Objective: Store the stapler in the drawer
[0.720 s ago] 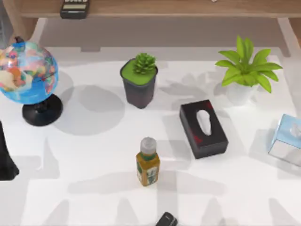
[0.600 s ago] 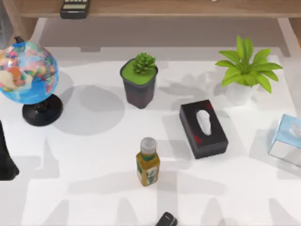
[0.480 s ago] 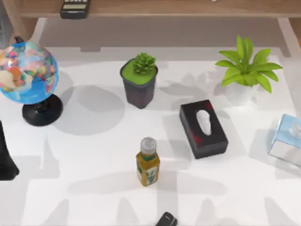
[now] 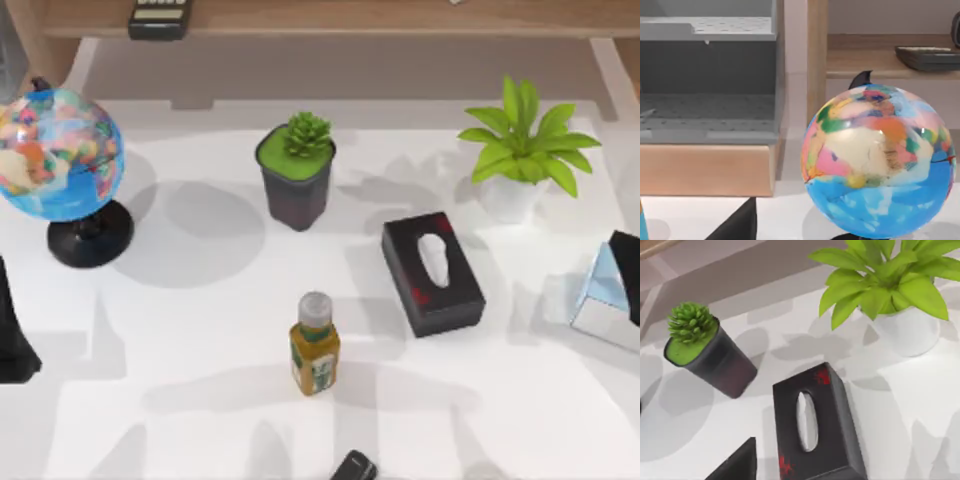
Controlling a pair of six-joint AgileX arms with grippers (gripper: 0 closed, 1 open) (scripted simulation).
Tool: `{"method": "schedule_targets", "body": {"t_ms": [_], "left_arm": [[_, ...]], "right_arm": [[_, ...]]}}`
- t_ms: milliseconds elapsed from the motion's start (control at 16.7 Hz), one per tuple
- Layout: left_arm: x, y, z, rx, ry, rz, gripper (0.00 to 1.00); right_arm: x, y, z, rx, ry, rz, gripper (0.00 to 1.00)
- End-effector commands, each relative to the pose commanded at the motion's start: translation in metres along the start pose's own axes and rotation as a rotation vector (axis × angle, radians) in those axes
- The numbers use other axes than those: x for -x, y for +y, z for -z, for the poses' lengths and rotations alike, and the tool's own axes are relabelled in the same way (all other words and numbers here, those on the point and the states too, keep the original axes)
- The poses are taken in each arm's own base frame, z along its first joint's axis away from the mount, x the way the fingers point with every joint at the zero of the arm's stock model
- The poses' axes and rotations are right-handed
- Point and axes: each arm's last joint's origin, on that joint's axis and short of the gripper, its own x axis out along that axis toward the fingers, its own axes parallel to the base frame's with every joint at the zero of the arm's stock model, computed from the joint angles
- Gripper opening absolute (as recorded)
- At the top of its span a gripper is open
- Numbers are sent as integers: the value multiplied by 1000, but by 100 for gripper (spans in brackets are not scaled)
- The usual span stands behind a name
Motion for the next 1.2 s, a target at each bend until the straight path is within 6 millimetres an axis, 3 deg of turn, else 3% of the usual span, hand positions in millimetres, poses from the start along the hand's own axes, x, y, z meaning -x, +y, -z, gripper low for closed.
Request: {"method": "schedule_targets", "body": {"t_ms": [180, 300, 480, 720, 960, 1200], "left_arm": [[0, 0, 0, 0, 0, 0, 100], [0, 0, 0, 0, 0, 0, 100], [0, 0, 0, 0, 0, 0, 100], [0, 0, 0, 0, 0, 0, 100], [0, 0, 0, 0, 0, 0, 100], [0, 0, 0, 0, 0, 0, 100]], "right_arm": [[-33, 41, -3, -178, 323, 69, 100], [-58, 72, 7, -263, 515, 172, 100], [-89, 121, 36, -336, 717, 366, 100], [-113, 176, 85, -374, 823, 594, 100], [-126, 204, 126, -386, 829, 752, 100], [-129, 209, 134, -393, 821, 784, 100]]}}
